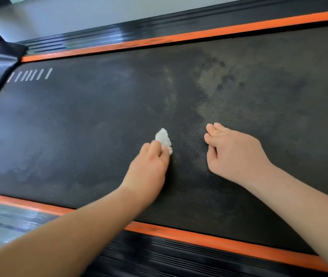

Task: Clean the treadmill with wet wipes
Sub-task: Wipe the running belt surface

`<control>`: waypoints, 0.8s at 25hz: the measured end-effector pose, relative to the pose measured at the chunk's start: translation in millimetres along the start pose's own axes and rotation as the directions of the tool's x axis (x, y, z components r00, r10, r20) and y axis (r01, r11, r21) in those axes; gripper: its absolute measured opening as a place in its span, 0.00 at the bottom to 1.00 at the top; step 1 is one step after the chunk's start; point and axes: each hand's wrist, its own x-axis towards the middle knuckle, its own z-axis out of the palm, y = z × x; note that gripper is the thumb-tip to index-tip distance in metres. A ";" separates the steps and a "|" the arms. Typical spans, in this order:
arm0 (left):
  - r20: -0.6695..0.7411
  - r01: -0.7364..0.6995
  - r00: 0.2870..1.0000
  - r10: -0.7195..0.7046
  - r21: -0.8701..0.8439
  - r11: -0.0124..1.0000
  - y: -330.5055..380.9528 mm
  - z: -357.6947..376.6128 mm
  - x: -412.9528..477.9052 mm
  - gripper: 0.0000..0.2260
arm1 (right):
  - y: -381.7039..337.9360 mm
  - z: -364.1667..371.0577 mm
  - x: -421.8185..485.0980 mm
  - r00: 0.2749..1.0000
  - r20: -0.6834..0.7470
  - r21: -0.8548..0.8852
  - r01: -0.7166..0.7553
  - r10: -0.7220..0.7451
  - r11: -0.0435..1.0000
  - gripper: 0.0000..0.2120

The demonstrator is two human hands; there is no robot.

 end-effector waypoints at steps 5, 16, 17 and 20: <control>-0.035 0.239 0.971 -0.238 0.041 0.970 -49.1 -10.5 13.4 0.19 | -6.7 0.1 5.4 1.000 0.002 -0.028 -0.006 0.006 1.000 0.09; -0.022 -0.222 0.975 0.221 -0.026 0.975 -8.3 2.8 -19.1 0.24 | -10.5 -4.8 8.7 0.997 0.077 -0.109 -0.016 0.025 0.994 0.22; 0.007 -0.309 0.951 0.309 -0.003 0.951 -16.8 4.1 -20.8 0.24 | -11.4 -5.2 9.2 0.995 0.099 -0.126 -0.019 0.032 0.992 0.22; -0.100 -0.098 0.990 0.095 -0.030 0.995 -43.3 0.0 -10.7 0.22 | -17.1 -4.3 -2.4 0.995 0.098 -0.081 -0.010 0.018 0.997 0.20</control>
